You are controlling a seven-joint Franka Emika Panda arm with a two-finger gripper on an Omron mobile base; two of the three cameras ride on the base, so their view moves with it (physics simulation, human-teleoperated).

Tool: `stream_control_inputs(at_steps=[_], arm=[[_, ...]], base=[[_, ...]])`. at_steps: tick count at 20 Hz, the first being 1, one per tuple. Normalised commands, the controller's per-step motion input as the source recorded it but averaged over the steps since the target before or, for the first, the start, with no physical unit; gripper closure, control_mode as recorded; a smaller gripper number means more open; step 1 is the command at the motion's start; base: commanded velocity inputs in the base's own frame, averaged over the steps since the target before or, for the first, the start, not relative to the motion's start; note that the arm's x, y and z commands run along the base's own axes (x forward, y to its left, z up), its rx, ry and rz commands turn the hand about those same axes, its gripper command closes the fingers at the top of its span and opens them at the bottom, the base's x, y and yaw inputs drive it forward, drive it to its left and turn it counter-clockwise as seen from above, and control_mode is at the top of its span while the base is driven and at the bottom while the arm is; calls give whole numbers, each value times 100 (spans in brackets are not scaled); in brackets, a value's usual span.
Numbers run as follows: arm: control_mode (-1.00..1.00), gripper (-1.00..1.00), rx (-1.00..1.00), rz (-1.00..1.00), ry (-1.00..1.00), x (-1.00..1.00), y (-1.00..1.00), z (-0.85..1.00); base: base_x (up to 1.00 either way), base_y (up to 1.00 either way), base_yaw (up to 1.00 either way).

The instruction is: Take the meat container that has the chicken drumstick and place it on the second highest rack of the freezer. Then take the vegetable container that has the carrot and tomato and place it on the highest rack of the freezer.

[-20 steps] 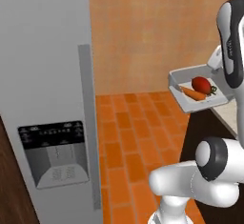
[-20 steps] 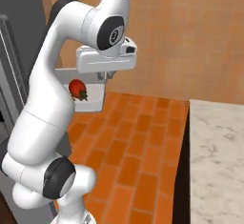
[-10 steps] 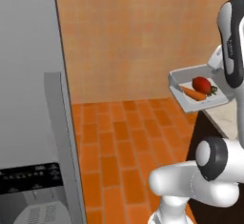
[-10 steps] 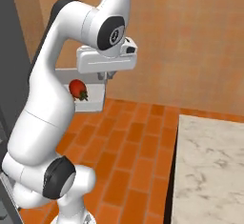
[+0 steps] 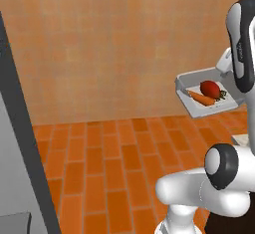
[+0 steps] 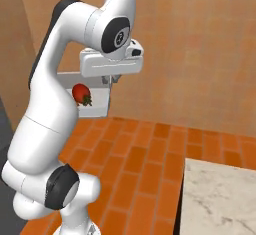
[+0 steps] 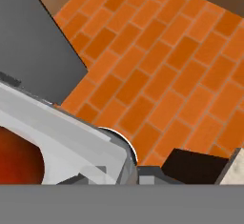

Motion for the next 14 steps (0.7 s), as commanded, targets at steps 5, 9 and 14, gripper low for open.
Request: stream_control_inputs(at_steps=[5,9,14], arm=[[100,100,0,0,0,0,0,0],[100,100,0,0,0,0,0,0],[100,100,0,0,0,0,0,0]], base=[[85,5,3],[49,19,24],[34,35,48]])
